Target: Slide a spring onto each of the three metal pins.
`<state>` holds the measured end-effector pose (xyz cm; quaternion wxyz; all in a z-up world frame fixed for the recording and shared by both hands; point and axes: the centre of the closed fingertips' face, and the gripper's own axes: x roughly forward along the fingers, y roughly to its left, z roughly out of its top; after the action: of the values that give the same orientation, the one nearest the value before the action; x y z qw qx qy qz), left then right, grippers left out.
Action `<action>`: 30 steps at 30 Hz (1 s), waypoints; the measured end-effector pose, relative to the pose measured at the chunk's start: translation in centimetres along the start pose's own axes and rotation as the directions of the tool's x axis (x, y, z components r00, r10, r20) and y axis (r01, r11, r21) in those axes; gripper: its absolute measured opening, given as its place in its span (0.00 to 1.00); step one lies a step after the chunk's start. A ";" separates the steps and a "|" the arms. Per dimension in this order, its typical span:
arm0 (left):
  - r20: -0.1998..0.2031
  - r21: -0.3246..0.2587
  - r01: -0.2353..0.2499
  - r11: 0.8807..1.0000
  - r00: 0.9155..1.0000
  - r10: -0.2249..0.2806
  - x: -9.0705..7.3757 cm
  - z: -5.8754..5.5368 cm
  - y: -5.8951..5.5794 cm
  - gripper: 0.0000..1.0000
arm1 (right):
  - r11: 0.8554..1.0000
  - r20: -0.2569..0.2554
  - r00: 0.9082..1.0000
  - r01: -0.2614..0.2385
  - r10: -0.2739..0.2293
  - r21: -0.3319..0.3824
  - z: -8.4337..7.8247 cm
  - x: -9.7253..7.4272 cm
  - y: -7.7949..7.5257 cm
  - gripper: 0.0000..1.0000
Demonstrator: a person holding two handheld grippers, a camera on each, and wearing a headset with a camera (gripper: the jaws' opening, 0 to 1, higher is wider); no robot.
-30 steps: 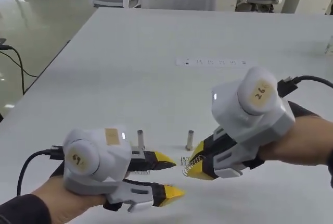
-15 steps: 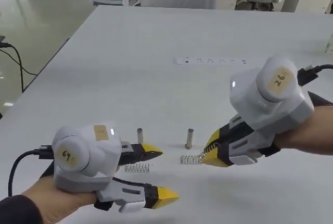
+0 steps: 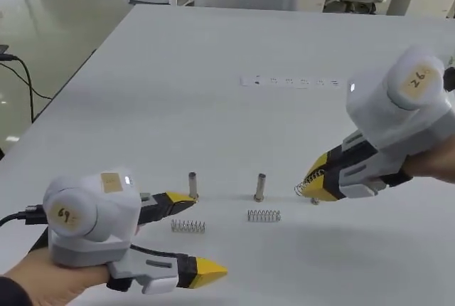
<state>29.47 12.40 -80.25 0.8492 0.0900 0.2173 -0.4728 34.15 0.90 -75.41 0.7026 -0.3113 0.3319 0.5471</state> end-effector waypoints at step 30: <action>0.021 -0.025 -0.058 0.998 0.998 0.059 -1.2 -0.2 0.7 0.71 | 1.000 -0.215 0.976 -0.019 0.016 -0.010 -3.4 0.1 -5.3 0.13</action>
<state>29.49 13.78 -79.94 0.8661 0.0806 0.2110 -0.4460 38.92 -2.82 -77.08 0.6559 -0.3700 0.4054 0.5183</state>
